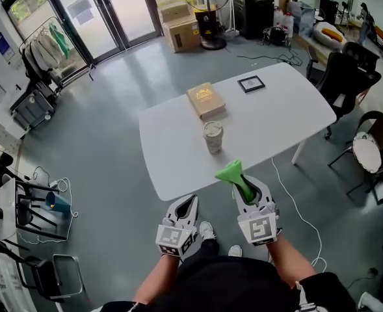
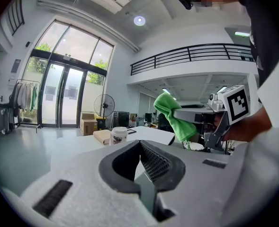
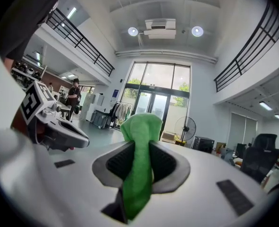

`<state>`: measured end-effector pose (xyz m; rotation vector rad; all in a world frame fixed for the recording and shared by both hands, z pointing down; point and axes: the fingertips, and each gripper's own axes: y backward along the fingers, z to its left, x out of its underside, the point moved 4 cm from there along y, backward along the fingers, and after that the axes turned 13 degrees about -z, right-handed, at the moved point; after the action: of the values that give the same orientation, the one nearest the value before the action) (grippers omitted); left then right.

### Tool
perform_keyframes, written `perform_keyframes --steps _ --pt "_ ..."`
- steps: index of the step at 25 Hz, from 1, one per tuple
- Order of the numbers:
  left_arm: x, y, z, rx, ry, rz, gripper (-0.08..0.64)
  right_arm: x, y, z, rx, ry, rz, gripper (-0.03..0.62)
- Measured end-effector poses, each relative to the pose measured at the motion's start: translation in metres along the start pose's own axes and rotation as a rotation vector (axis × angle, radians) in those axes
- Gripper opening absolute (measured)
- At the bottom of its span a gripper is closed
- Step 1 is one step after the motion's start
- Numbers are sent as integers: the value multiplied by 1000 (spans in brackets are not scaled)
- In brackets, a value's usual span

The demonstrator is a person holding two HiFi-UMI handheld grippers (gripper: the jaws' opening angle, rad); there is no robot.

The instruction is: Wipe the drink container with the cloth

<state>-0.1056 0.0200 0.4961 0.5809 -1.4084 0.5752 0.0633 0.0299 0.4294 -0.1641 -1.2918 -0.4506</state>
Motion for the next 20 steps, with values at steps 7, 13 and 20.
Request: perform_keyframes --steps 7,13,20 --pt "-3 -42 52 32 -11 5 8 22 -70 1 -5 77 61 94" --pt "2 -54 98 23 -1 14 8 43 -113 9 -17 195 147 94" --pt "15 -54 135 21 4 28 8 88 -147 28 -31 386 255 94"
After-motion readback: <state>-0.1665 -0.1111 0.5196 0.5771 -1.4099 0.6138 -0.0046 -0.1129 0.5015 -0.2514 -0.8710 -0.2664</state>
